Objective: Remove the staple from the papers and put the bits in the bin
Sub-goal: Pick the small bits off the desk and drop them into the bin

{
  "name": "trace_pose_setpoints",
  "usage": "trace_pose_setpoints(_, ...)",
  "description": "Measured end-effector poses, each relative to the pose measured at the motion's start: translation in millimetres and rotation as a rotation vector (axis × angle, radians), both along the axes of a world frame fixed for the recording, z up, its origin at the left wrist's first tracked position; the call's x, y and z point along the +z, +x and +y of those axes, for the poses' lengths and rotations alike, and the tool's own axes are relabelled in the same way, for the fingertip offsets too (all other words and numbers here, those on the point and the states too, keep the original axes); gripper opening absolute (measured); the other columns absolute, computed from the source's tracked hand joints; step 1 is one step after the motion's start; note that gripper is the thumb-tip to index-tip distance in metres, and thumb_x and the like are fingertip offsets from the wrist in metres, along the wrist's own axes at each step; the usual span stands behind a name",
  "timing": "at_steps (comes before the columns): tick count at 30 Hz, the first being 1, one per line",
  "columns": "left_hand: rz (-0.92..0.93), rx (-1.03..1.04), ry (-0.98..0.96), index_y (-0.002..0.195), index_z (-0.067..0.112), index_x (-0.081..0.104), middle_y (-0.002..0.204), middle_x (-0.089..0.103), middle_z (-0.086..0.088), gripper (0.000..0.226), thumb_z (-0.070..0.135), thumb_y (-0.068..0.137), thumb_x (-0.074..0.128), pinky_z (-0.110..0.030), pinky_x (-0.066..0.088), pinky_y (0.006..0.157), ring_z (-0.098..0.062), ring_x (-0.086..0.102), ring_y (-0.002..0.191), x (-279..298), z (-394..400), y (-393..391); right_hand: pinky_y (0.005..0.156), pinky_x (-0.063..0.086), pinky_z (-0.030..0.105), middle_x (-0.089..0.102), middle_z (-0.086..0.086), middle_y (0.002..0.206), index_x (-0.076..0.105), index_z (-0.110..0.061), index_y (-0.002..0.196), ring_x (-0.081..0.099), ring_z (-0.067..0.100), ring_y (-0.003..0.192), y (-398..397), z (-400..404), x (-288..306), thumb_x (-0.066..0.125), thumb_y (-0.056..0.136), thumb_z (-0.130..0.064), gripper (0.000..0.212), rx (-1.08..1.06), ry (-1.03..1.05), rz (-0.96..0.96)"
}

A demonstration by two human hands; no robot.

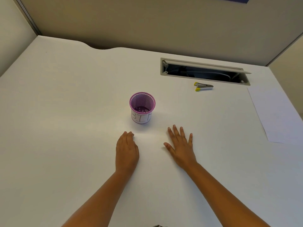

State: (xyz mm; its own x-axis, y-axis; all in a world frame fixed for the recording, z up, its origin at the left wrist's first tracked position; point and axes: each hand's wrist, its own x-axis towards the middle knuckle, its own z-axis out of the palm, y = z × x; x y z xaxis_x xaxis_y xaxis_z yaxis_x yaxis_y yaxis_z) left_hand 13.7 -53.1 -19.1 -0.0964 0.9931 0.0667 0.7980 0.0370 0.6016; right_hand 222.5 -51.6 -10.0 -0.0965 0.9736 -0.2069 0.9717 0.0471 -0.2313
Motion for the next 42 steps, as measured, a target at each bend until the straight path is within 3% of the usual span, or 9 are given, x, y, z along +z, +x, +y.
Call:
trace_pose_setpoints(7,-0.077,0.041,-0.018,0.123,-0.005,0.048,0.125,0.054,-0.024,0.049,-0.007,0.077,0.034,-0.048,0.034,0.106,-0.039,0.043,0.124,-1,1,1,0.109,0.005,0.054,0.026,0.0,0.154,0.021,-0.031,0.145,-0.009,0.02,0.145,-48,-40,-18,0.01,0.091,-0.063,0.064,0.173,0.153,-0.127)
trace_pose_setpoints(14,-0.103,0.042,-0.03,0.13,-0.001,0.043,0.129,0.052,-0.022,0.055,-0.014,0.077,0.042,-0.045,0.03,0.109,-0.035,0.039,0.128,1,0,0,0.106,0.006,0.056,0.034,0.002,0.151,0.03,-0.034,0.141,0.014,0.026,0.141,-68,-18,-17,0.008,0.091,-0.063,0.062,0.192,0.122,-0.148)
trace_pose_setpoints(18,-0.095,0.034,-0.018,0.128,-0.003,0.045,0.123,0.055,-0.021,0.052,-0.01,0.078,0.038,-0.045,0.031,0.108,-0.036,0.041,0.126,3,0,1,0.111,-0.009,0.051,0.021,-0.001,0.156,0.025,-0.032,0.144,0.015,0.027,0.145,-52,6,-13,-0.005,0.085,-0.067,0.074,0.127,0.146,-0.117)
trace_pose_setpoints(21,-0.078,0.025,-0.006,0.126,-0.005,0.046,0.118,0.057,-0.021,0.052,-0.003,0.076,0.032,-0.045,0.031,0.106,-0.038,0.043,0.125,3,-1,1,0.113,-0.018,0.037,-0.002,-0.013,0.154,0.017,-0.029,0.146,-0.01,0.01,0.142,-40,26,0,-0.006,0.079,-0.071,0.083,-0.07,0.09,0.449)
trace_pose_setpoints(26,-0.082,0.014,0.007,0.118,-0.006,0.052,0.117,0.059,-0.022,0.049,-0.002,0.074,0.032,-0.046,0.032,0.104,-0.04,0.045,0.123,2,-1,0,0.12,0.009,0.035,0.022,0.003,0.155,0.024,-0.02,0.145,0.017,0.019,0.144,-15,49,56,0.007,0.094,-0.057,0.066,-0.706,-0.107,1.851)
trace_pose_setpoints(31,-0.076,0.003,0.025,0.11,-0.005,0.056,0.117,0.06,-0.021,0.042,0.003,0.077,0.03,-0.047,0.034,0.103,-0.04,0.048,0.12,-1,-1,0,0.113,0.023,0.038,0.037,0.011,0.147,0.031,-0.019,0.143,0.033,0.029,0.136,2,54,64,0.009,0.09,-0.063,0.072,-0.766,-0.075,2.265)
trace_pose_setpoints(35,-0.054,0.006,-0.003,0.113,-0.004,0.055,0.119,0.059,-0.02,0.041,0.002,0.079,0.033,-0.047,0.034,0.104,-0.039,0.046,0.122,-3,1,0,0.11,0.026,0.035,0.043,0.007,0.139,0.033,-0.017,0.141,0.037,0.024,0.134,2,53,68,0.016,0.1,-0.038,0.049,-0.724,-0.083,2.06)
trace_pose_setpoints(39,-0.049,0.007,-0.015,0.115,-0.003,0.054,0.121,0.058,-0.02,0.042,0.004,0.08,0.033,-0.046,0.033,0.105,-0.038,0.045,0.124,-2,1,0,0.109,0.029,0.023,0.051,0.003,0.137,0.047,-0.017,0.132,0.042,0.017,0.132,3,47,67,0.037,0.099,-0.013,0.035,-0.47,0.085,0.993)
trace_pose_setpoints(42,-0.037,0.001,-0.026,0.116,-0.003,0.053,0.121,0.058,-0.02,0.044,0.007,0.081,0.03,-0.046,0.033,0.105,-0.037,0.045,0.124,-3,1,-1,0.117,0.002,0.037,0.027,0.004,0.154,0.035,-0.014,0.141,0.016,0.019,0.145,9,31,46,0.032,0.1,-0.027,0.043,-0.37,0.062,0.353)
